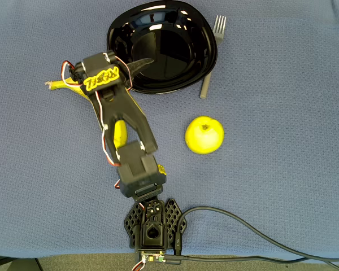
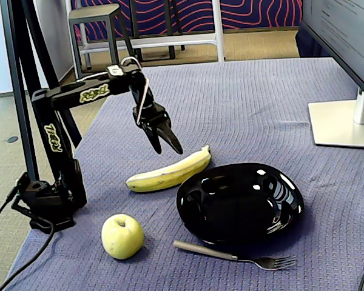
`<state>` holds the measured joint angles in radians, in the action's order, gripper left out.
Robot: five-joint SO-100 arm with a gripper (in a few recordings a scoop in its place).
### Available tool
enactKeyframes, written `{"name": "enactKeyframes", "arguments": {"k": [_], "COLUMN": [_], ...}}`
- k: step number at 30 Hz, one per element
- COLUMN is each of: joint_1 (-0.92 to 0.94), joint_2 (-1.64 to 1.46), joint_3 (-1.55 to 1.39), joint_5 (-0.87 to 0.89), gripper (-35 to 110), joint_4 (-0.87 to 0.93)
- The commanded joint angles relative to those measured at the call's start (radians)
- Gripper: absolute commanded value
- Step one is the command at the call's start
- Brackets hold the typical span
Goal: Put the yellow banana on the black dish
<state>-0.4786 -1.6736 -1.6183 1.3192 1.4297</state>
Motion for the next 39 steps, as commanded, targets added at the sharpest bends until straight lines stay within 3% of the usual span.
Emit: {"name": "enactKeyframes", "arguments": {"k": [1, 17, 26, 39], "joint_1": [-0.02, -0.163, -0.16, -0.124], "joint_2": [0.069, 0.186, 0.285, 0.311], "joint_3": [0.083, 0.084, 0.074, 0.029], "joint_5": [0.034, 0.084, 0.094, 0.074], "gripper": [78, 69, 65, 46], "joint_4": [0.064, 0.005, -0.058, -0.147]}}
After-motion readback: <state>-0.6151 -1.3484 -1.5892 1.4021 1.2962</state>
